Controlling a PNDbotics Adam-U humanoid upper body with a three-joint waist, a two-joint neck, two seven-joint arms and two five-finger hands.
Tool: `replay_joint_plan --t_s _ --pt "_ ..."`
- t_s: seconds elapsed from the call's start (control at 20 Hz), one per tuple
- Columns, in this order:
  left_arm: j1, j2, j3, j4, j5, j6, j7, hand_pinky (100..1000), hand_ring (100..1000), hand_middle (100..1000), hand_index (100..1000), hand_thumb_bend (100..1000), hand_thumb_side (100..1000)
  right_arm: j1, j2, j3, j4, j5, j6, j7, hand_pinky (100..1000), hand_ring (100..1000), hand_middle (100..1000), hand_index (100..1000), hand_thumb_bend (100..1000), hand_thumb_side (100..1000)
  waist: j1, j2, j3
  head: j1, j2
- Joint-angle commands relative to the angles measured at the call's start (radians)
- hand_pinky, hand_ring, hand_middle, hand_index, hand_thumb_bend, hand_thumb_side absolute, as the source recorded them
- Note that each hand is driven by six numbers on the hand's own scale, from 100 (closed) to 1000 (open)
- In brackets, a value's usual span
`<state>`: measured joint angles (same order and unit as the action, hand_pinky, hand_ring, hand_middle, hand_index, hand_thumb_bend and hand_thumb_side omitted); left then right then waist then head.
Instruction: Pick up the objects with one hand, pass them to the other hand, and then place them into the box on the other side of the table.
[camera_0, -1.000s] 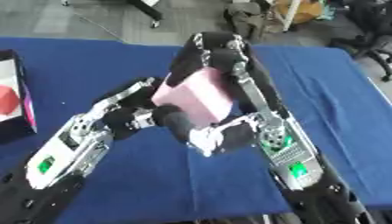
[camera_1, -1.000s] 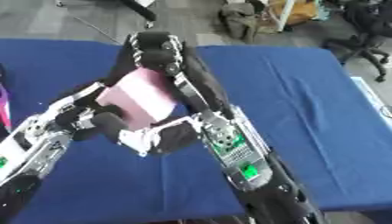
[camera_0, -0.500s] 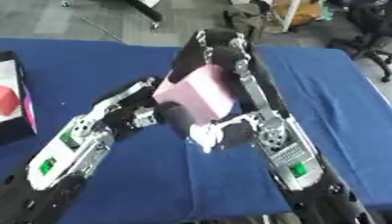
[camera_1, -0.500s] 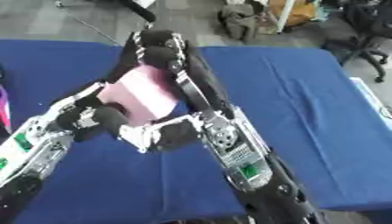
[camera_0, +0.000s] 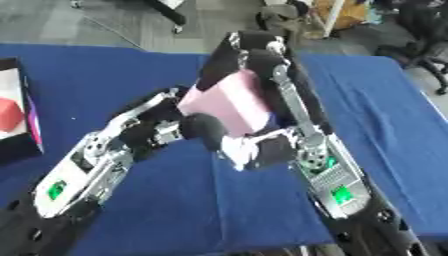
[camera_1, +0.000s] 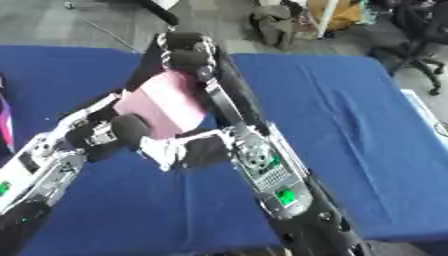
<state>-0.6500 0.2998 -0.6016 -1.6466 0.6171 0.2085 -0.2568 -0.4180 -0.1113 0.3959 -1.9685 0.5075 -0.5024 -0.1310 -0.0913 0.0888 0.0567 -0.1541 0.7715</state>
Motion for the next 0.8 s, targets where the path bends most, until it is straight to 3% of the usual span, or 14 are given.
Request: replay_joint_plan --t_s 0.05,0.55,0.8 --pt "-0.01 0.001 0.007 0.0 -0.013 -0.001 -0.004 668 552 403 473 258 400 -0.014 0.001 0.011 -0.032 -0.011 -0.003 -0.007 376 421 319 369 253 556 0.005 -0.015 0.001 0.001 -0.002" --pt "-0.01 -0.003 0.005 0.001 -0.016 -0.002 -0.005 671 570 425 491 302 408 -0.01 0.0 0.013 -0.032 -0.013 -0.001 -0.013 374 419 320 371 255 555 0.004 -0.018 0.003 0.002 -0.002" --pt "-0.007 -0.013 0.01 -0.002 -0.004 -0.003 0.006 677 601 468 529 394 427 -0.009 -0.002 0.012 -0.032 -0.018 0.0 -0.022 362 410 313 365 253 549 0.004 -0.018 0.005 0.001 -0.002"
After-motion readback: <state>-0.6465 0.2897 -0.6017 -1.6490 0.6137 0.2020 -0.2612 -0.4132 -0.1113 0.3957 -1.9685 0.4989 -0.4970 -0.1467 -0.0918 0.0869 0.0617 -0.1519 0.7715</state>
